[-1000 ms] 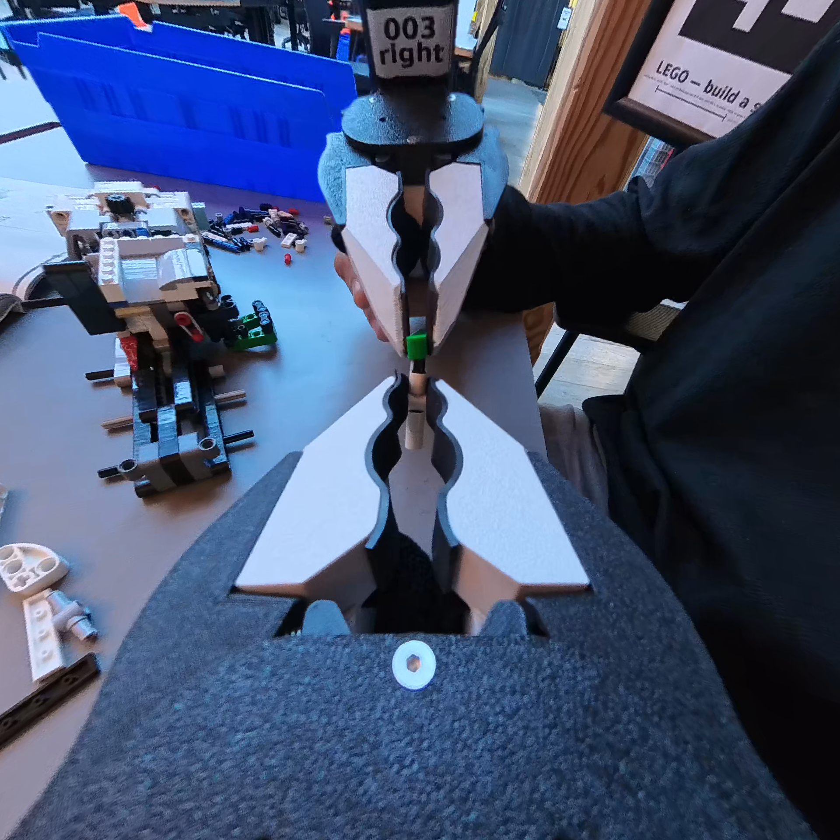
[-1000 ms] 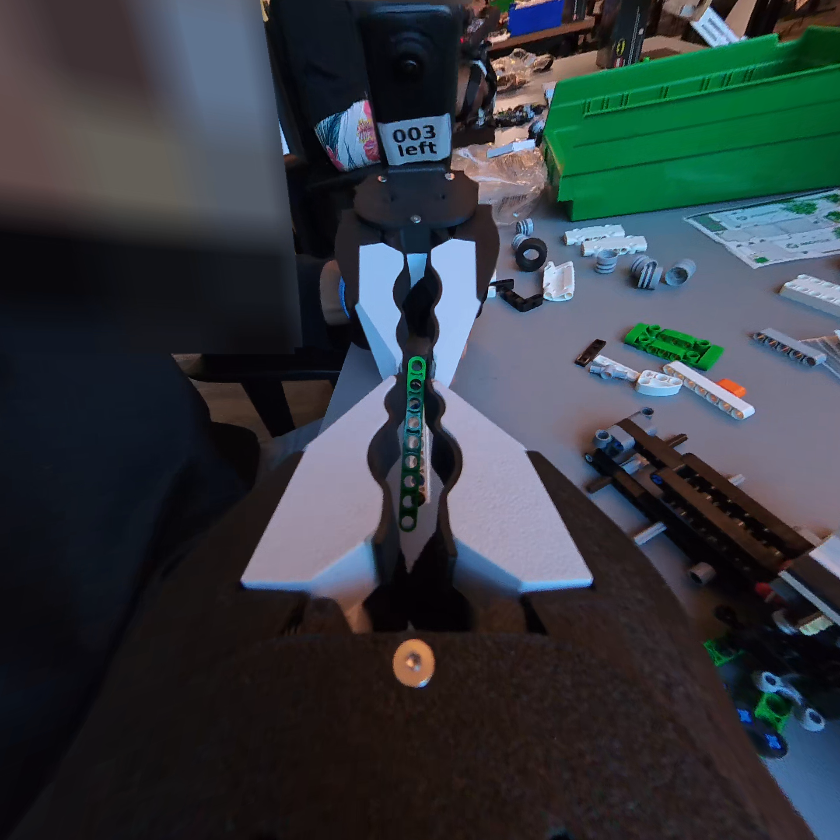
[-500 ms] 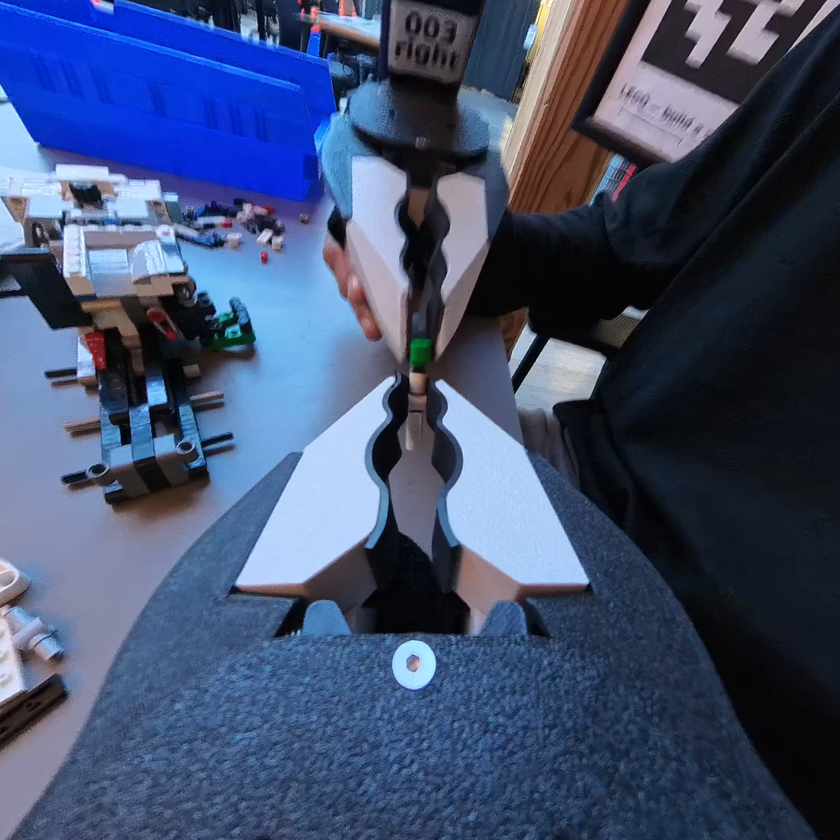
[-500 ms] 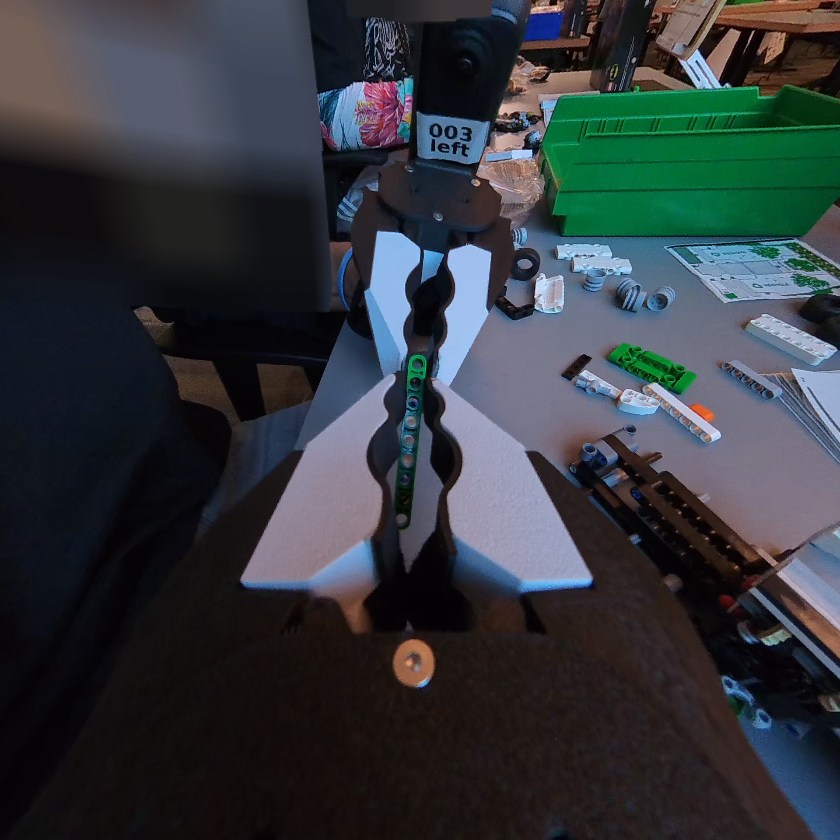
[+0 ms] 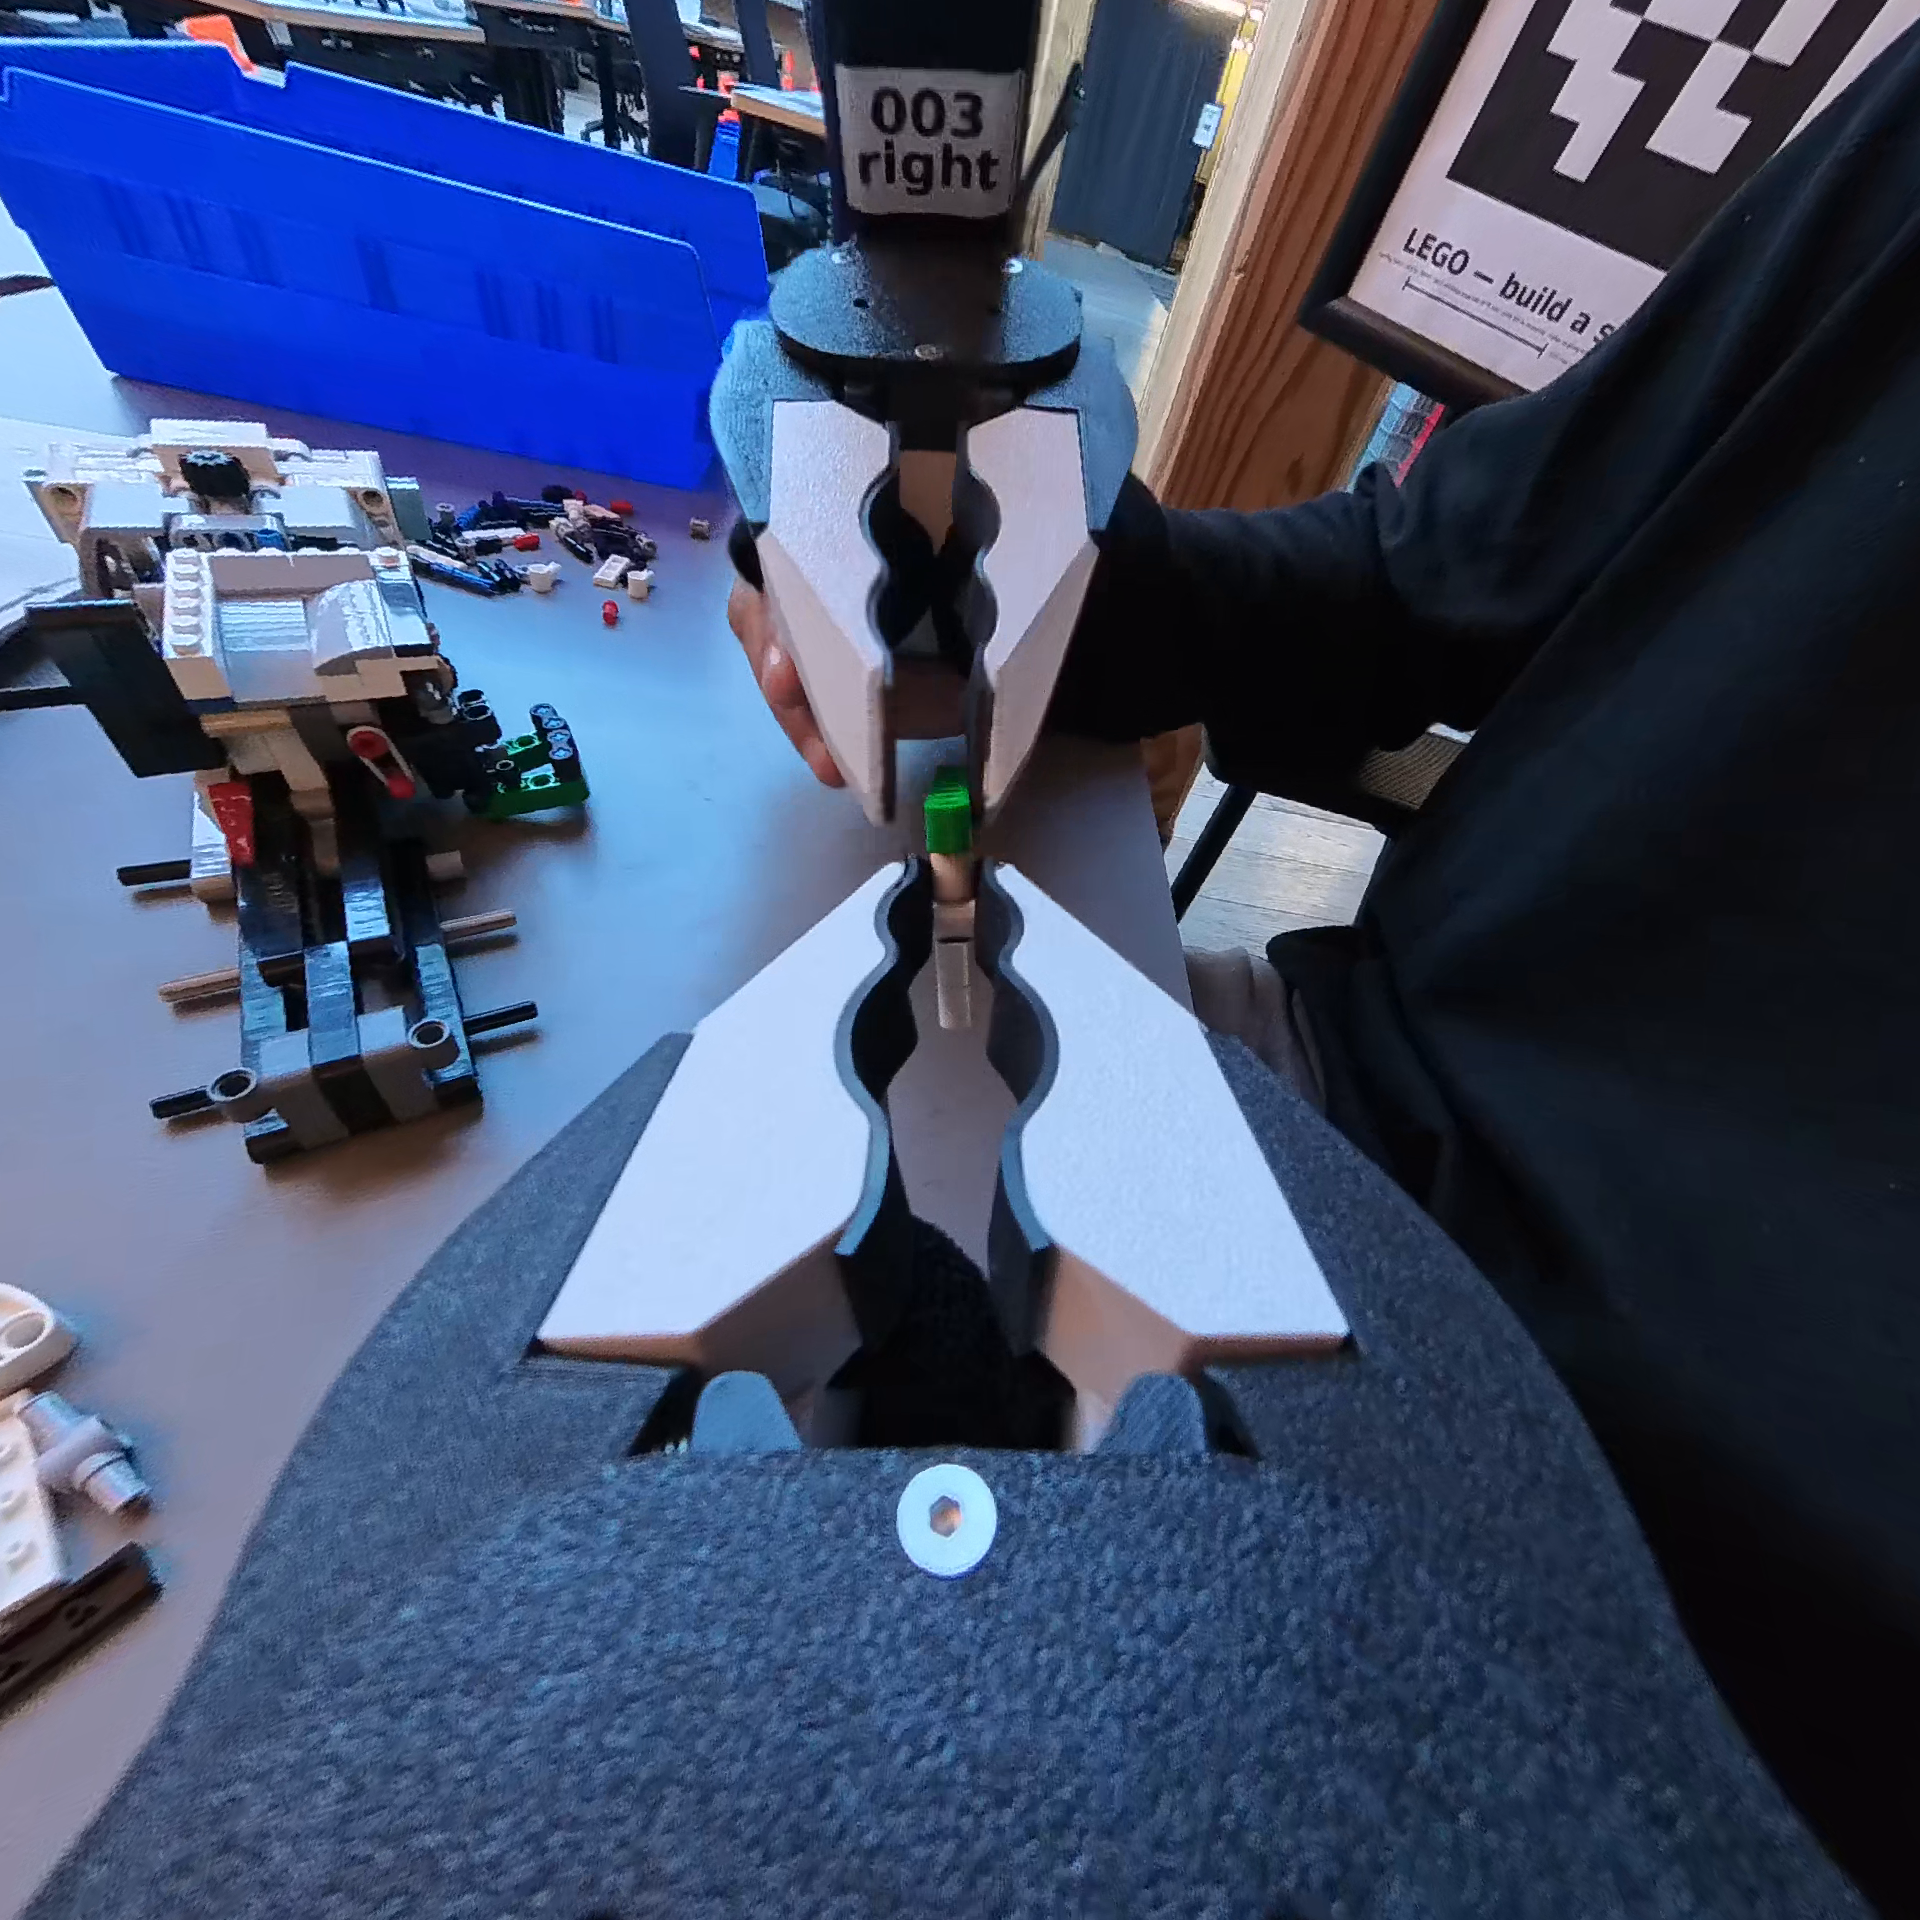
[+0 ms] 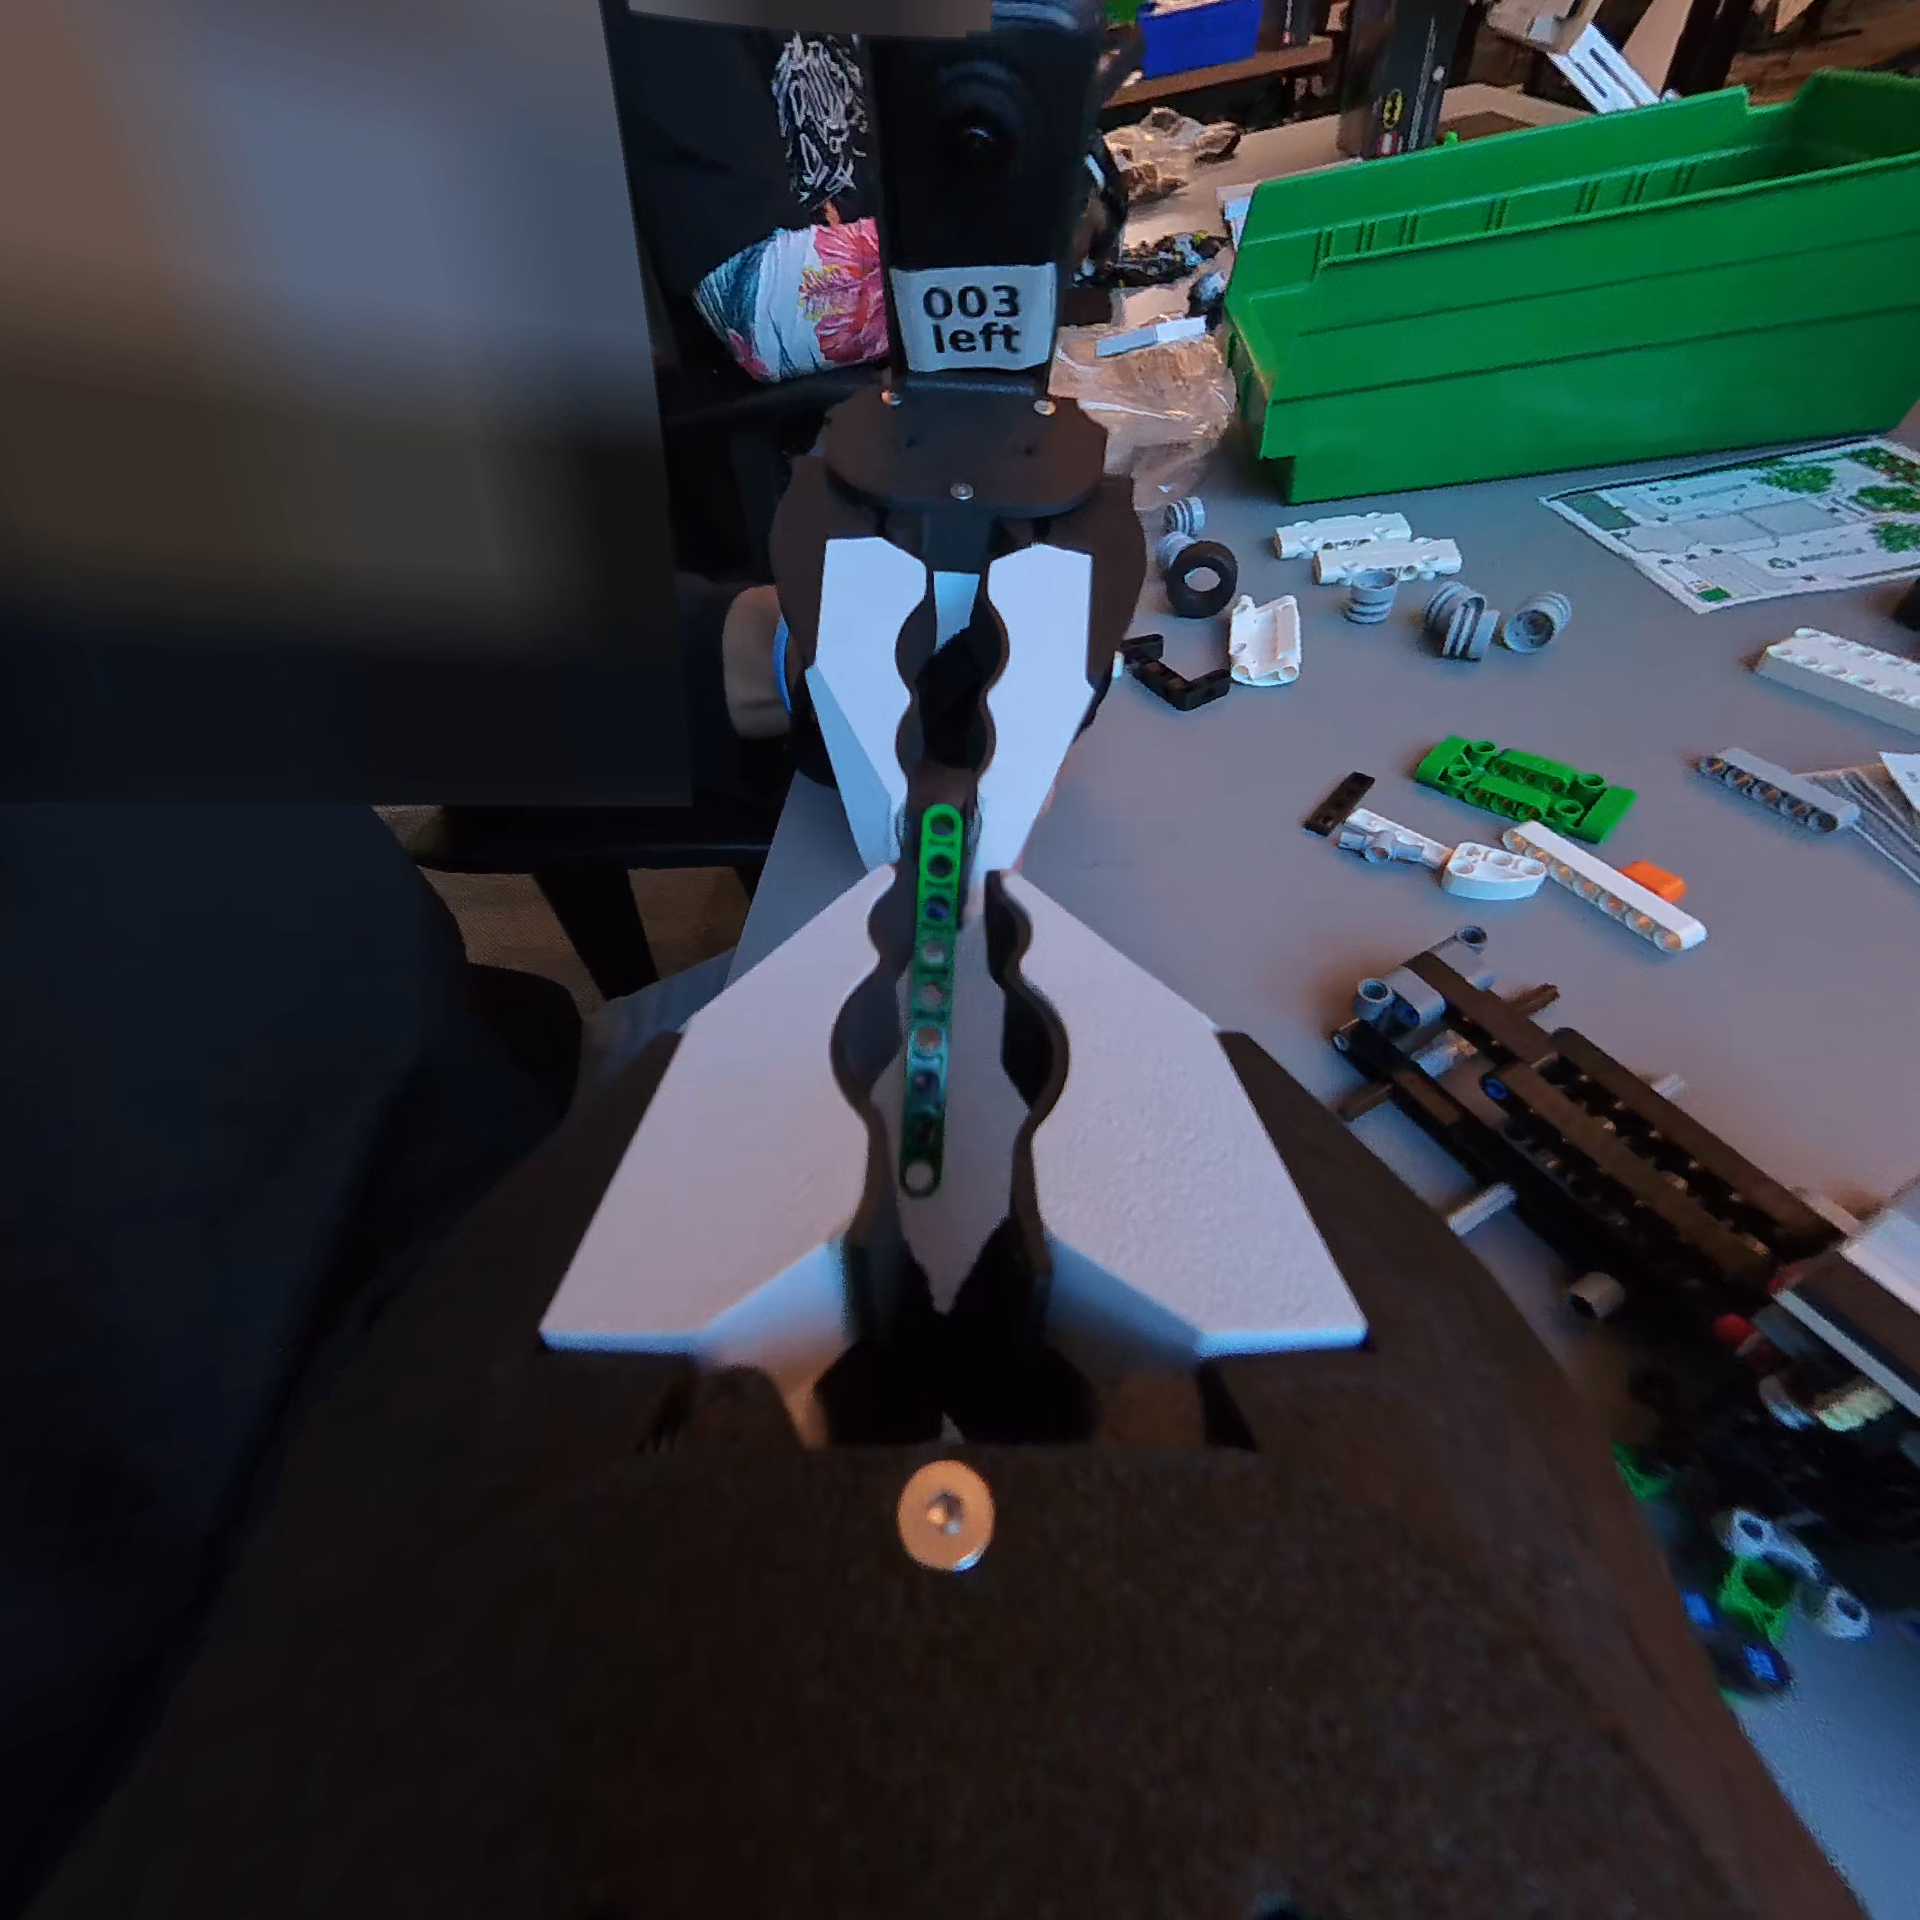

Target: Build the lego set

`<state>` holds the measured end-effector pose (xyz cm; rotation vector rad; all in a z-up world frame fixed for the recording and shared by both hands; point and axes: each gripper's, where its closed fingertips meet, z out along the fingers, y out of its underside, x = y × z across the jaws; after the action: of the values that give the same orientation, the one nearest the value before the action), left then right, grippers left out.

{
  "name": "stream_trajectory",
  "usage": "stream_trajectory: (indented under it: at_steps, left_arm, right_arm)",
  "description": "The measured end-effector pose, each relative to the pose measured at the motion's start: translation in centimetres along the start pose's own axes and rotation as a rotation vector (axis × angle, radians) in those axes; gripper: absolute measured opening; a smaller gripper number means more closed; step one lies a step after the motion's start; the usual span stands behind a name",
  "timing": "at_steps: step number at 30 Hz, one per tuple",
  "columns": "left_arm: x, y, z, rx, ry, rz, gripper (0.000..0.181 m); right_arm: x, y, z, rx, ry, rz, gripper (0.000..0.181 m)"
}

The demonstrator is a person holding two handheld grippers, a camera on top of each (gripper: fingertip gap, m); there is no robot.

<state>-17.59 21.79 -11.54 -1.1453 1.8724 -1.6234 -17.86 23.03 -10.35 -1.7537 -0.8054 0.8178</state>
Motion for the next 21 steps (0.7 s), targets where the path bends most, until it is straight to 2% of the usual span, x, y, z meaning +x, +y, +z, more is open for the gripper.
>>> stream_trajectory:
  at_steps: [5,8,9,11,14,15,18,21]
  left_arm:
    - [0.0,-0.2,-0.2,0.019,0.003,-0.005,0.006]
    - [0.1,-0.3,-0.2,0.022,0.007,0.001,0.006]
    - [0.1,-0.4,-0.3,0.029,0.004,0.006,0.006]
    - [0.1,-0.6,-0.4,0.047,-0.002,0.014,0.006]
    - [-0.2,-1.1,-0.8,0.084,-0.016,-0.004,0.007]
    - [-0.5,-1.3,-1.0,0.106,-0.021,-0.022,0.007]
    - [-1.2,-2.0,-1.5,0.163,-0.035,-0.072,0.03]
    - [-0.9,-2.5,-1.3,0.192,-0.013,-0.096,0.028]
  right_arm:
    - [-0.2,1.7,-2.2,-0.083,-0.001,0.075,0.025]
    - [-0.7,3.0,-1.9,-0.136,0.0,0.07,0.025]
    - [-0.8,3.4,-1.6,-0.157,0.002,0.061,0.024]
    - [-0.8,3.6,-1.1,-0.176,0.029,0.025,0.007]
    - [-0.4,3.2,-0.9,-0.166,0.057,0.041,0.007]
    - [-0.2,2.9,-0.9,-0.148,0.062,0.072,0.007]
    - [-0.1,0.7,-0.9,0.008,0.037,0.199,0.006]
    - [0.5,-0.9,-0.3,0.134,0.056,0.283,0.006]
